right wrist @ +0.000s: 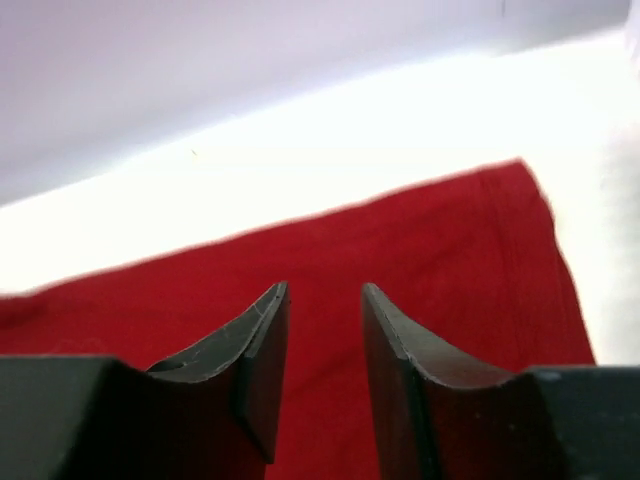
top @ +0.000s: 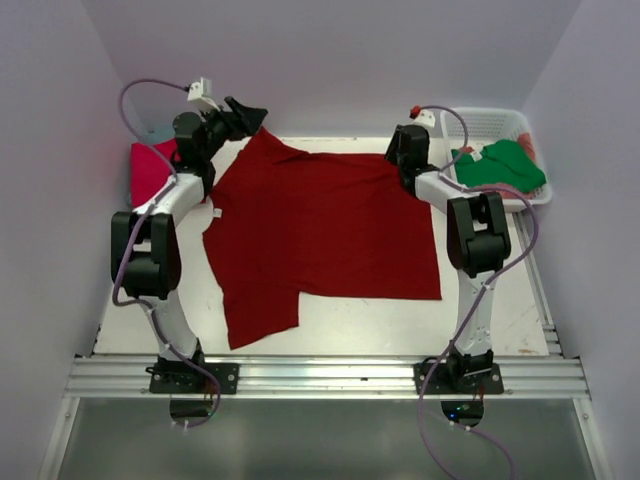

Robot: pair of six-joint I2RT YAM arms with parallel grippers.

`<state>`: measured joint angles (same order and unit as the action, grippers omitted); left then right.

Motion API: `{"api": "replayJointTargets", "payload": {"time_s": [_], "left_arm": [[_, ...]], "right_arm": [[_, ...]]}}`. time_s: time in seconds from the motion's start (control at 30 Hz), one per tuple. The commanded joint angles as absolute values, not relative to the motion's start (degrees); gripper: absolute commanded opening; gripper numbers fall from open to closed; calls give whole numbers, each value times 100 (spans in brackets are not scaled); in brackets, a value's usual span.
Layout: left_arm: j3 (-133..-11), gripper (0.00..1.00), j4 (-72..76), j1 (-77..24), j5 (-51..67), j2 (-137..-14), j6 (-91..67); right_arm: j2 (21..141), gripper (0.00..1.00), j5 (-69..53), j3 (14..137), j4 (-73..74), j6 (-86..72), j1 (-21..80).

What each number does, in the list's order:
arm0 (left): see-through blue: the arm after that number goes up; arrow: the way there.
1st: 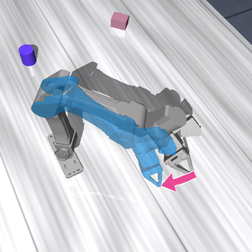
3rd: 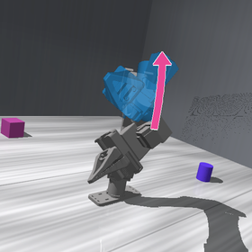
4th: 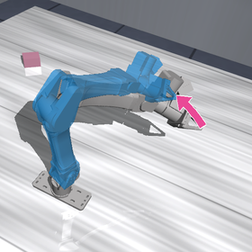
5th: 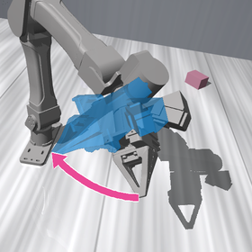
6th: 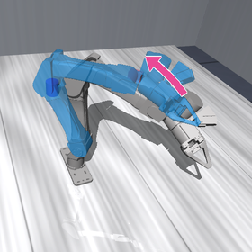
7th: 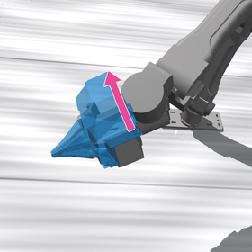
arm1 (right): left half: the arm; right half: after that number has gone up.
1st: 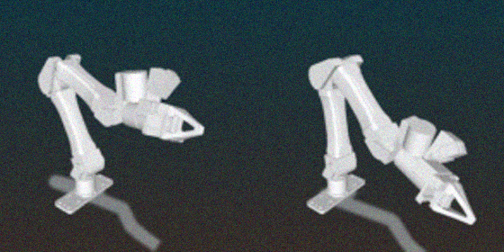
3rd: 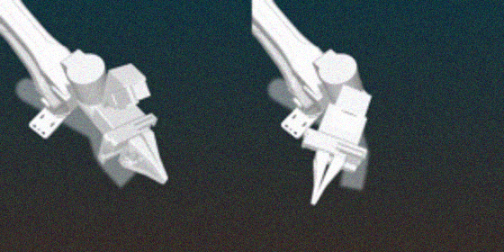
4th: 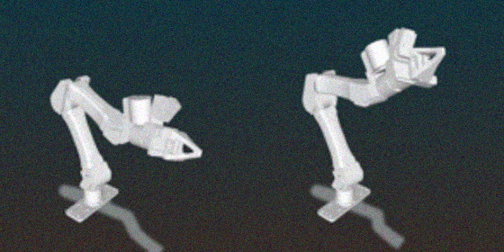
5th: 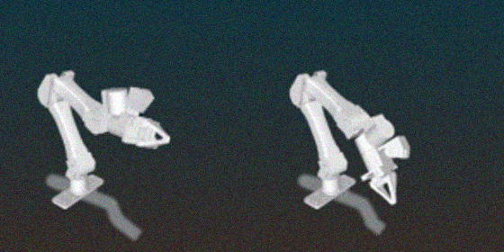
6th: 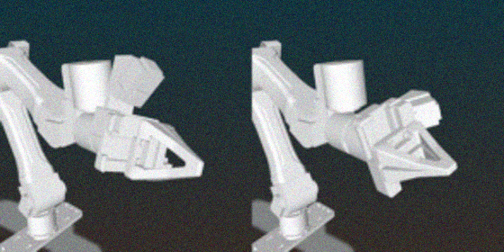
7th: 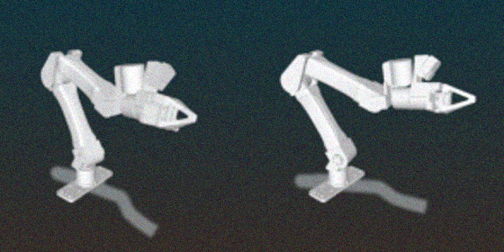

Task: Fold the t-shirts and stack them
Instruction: Flatten out the tshirt

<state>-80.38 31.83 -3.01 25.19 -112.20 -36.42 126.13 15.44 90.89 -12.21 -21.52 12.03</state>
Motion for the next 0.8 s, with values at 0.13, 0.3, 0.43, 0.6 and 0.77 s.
{"api": "replayJointTargets", "payload": {"time_s": [0.13, 0.3, 0.43, 0.6, 0.77], "left_arm": [[-8372, 86, 2791, -246, 1907, -11213, -3261], [-9289, 86, 2040, -220, 1828, -12312, -3489], [-10507, 89, 1399, -167, 1688, -13121, -3752], [-11617, 98, 1134, -62, 1609, -14035, -3981], [-11909, 100, 1300, -53, 1240, -14379, -3999]], "right_arm": [[11269, 47, 1127, 8473, -2268, -1986, 1248], [10182, 47, 177, 7639, -1978, -2039, 1476], [9232, 49, 18, 6761, -1794, -1846, 1889], [8342, 52, -386, 5670, -1530, -1775, 2249], [7613, 53, -544, 4977, -1091, -1793, 2294]]}}
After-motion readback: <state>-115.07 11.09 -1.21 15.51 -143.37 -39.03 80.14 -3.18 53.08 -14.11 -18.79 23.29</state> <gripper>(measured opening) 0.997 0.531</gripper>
